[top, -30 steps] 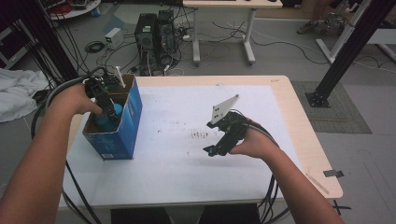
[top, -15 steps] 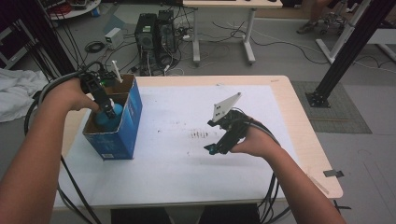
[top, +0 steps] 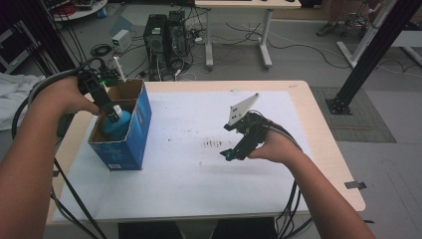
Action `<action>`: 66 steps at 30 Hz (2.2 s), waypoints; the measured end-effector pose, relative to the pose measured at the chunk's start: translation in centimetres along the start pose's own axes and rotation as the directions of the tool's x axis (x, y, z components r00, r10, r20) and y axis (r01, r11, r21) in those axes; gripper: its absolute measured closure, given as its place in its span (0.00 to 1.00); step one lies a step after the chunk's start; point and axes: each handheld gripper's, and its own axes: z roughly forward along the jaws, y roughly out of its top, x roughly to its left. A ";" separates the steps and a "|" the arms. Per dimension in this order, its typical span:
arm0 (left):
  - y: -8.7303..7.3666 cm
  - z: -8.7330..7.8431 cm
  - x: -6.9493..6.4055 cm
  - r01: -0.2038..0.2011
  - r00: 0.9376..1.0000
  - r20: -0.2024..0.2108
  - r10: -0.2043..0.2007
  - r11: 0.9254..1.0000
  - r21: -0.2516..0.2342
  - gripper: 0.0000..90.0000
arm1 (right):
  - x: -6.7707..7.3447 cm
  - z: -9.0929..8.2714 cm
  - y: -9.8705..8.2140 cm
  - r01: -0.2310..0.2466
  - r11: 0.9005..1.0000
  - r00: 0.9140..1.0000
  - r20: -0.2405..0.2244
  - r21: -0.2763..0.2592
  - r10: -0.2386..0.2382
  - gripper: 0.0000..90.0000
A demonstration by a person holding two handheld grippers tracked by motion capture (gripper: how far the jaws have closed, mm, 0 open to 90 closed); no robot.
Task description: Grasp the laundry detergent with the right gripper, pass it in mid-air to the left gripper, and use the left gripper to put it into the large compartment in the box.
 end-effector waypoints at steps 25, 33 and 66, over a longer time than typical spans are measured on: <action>2.1 -1.9 -3.7 -0.170 0.983 0.065 0.172 0.985 -0.030 0.13 | -2.6 -2.1 2.5 0.015 0.986 1.000 -0.017 0.165 -0.013 0.13; 4.6 -1.0 -6.6 -0.298 0.951 0.084 0.297 0.955 -0.003 0.11 | -2.9 -1.6 2.6 0.006 0.976 1.000 -0.025 0.216 -0.001 0.13; 9.2 5.7 -10.9 -0.486 0.870 0.119 0.479 0.873 0.035 0.08 | -3.3 1.1 1.8 0.015 0.902 1.000 -0.020 0.431 -0.007 0.13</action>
